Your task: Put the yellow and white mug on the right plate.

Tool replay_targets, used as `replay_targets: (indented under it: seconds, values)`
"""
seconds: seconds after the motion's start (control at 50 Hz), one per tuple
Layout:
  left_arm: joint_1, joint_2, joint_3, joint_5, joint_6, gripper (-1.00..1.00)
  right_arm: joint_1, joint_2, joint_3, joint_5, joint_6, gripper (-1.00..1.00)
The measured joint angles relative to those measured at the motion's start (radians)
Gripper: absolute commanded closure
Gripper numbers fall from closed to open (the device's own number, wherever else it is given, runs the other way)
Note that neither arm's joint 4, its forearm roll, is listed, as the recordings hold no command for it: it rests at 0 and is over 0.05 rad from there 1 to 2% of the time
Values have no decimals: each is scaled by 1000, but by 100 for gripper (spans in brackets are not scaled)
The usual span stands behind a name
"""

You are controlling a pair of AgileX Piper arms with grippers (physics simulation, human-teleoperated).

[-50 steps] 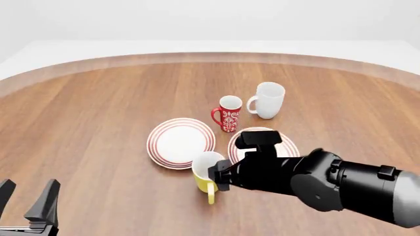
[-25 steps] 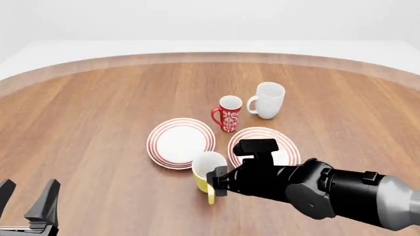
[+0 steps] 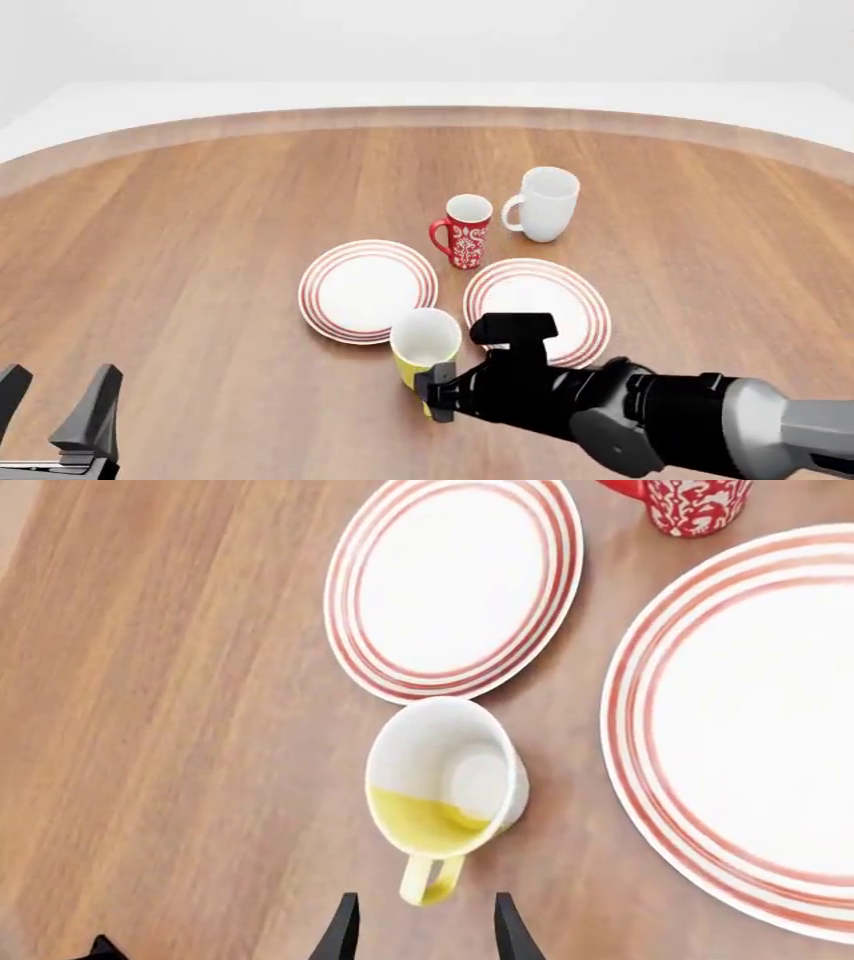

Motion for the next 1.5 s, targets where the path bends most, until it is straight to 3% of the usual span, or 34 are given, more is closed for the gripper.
replay_targets:
  seconds: [0.98, 1.5]
  values:
    - [0, 0, 0, 0, 0, -100, -11, 37, -39, -30, -18, -100]
    - [0, 0, 0, 0, 0, -100, -20, 100, -27, -92, 6, -100]
